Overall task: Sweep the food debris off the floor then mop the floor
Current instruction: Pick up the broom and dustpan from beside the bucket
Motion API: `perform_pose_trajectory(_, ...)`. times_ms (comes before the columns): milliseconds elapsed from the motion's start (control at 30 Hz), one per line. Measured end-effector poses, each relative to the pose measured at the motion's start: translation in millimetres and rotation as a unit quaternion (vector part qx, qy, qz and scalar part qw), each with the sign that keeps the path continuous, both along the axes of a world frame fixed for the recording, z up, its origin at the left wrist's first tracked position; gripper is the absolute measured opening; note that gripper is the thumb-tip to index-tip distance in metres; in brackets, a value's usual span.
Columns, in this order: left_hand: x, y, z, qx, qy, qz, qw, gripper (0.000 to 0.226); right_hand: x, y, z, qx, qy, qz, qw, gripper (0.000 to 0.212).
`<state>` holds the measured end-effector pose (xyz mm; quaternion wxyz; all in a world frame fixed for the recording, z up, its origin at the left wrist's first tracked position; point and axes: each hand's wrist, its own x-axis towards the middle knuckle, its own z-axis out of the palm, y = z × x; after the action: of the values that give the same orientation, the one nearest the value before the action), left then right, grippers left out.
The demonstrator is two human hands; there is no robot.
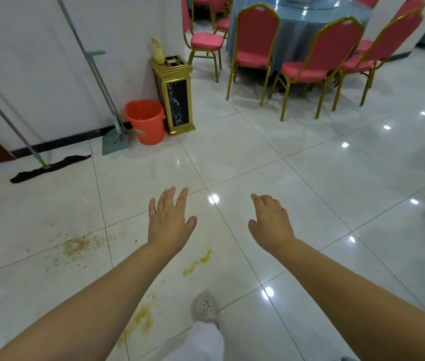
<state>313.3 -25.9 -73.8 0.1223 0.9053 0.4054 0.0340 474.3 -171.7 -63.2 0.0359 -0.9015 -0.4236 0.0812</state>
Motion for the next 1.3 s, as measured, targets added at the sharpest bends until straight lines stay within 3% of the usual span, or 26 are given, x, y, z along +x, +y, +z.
perform_pose_trajectory(433, 109.9, 162.4, -7.0, -0.043, -0.009, 0.045, 0.998, 0.070, 126.8, 170.7, 4.1, -0.011, 0.021, 0.041, 0.999, 0.055)
perform_pose_trajectory(933, 170.0, 318.0, -20.6, -0.047, 0.005, 0.129, 0.991, 0.066, 203.9, 369.9, -11.5, -0.028, 0.056, 0.138, 0.989, 0.056)
perform_pose_trajectory(1300, 267.0, 487.4, -24.9, -0.079, -0.087, 0.258, 0.959, 0.046, 324.9, 577.7, -24.9, -0.020, 0.134, 0.217, 0.967, 0.053)
